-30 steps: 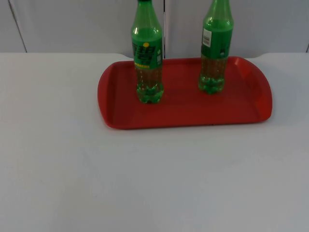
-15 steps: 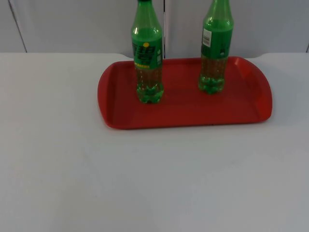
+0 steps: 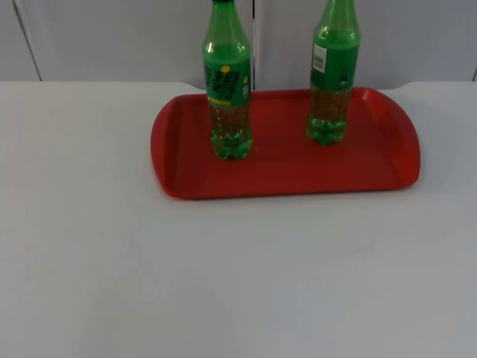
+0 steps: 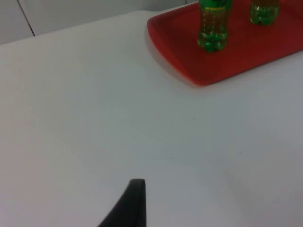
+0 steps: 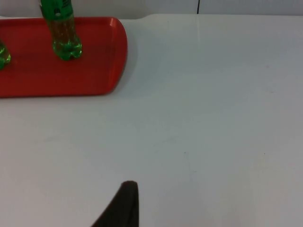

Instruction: Place the bottle upright on the tray.

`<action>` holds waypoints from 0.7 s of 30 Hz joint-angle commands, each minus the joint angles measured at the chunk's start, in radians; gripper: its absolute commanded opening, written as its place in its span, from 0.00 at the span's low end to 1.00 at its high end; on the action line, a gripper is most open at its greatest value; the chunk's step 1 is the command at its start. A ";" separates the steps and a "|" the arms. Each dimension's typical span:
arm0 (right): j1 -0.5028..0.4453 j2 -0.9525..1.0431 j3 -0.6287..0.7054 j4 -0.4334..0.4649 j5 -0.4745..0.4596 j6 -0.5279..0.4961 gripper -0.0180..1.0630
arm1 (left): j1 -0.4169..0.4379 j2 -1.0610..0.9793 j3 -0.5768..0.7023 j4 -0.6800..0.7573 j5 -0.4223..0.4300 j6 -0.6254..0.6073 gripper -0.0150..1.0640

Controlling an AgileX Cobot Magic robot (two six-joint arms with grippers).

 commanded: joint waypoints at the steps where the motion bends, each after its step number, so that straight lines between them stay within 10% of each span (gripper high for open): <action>1: -0.006 -0.002 0.001 0.003 -0.003 -0.007 0.99 | -0.005 -0.004 0.004 0.007 -0.011 -0.005 0.99; 21: -0.006 -0.002 0.001 0.003 -0.003 -0.007 0.99 | -0.005 -0.004 0.004 0.007 -0.011 -0.005 0.99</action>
